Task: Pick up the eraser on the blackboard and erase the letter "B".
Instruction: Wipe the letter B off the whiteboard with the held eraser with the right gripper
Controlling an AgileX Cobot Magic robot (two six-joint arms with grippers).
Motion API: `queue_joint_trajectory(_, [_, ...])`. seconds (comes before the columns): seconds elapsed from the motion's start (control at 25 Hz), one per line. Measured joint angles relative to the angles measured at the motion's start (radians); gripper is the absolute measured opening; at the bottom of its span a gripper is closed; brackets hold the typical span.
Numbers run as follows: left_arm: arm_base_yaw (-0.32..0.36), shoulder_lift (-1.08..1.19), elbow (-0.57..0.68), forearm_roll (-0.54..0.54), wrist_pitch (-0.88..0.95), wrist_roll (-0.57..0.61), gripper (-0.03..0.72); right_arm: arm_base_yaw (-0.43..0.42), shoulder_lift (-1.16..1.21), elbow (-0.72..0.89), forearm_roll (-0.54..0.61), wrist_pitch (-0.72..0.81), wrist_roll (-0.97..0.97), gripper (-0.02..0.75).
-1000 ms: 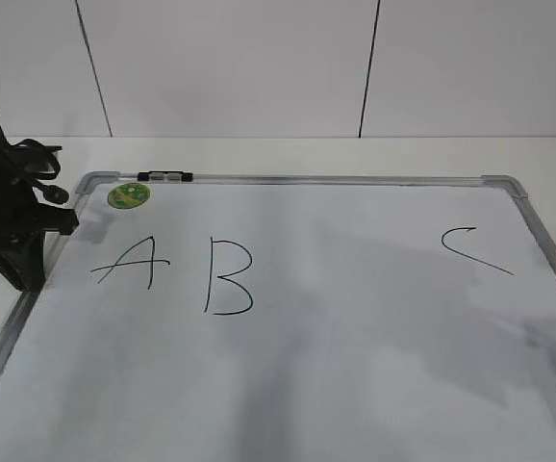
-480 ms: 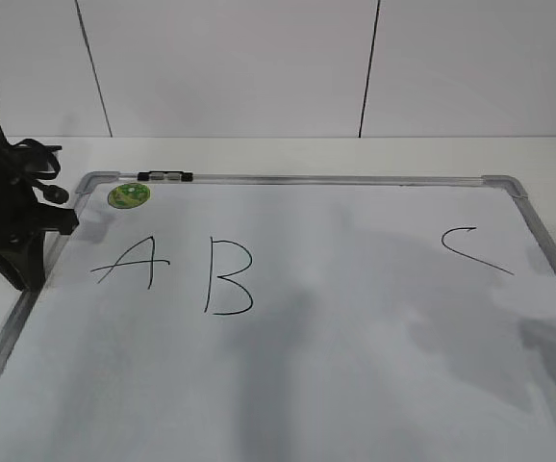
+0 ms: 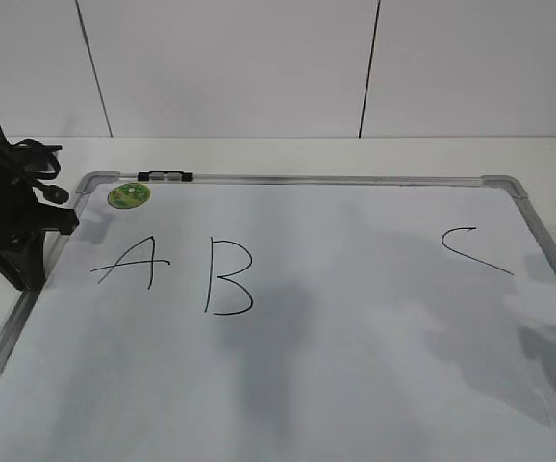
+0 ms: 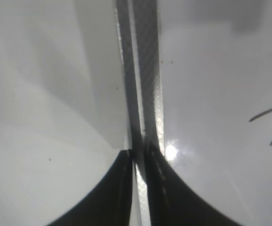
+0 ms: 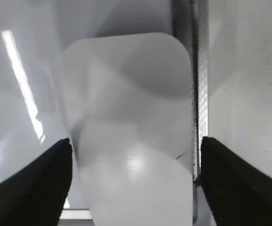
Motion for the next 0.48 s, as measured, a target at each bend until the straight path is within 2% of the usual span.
queue_joint_trajectory(0.48, [0.0,0.0,0.0,0.0,-0.002,0.0,0.08,0.0,0.036,0.0,0.002,-0.006,-0.013,0.647])
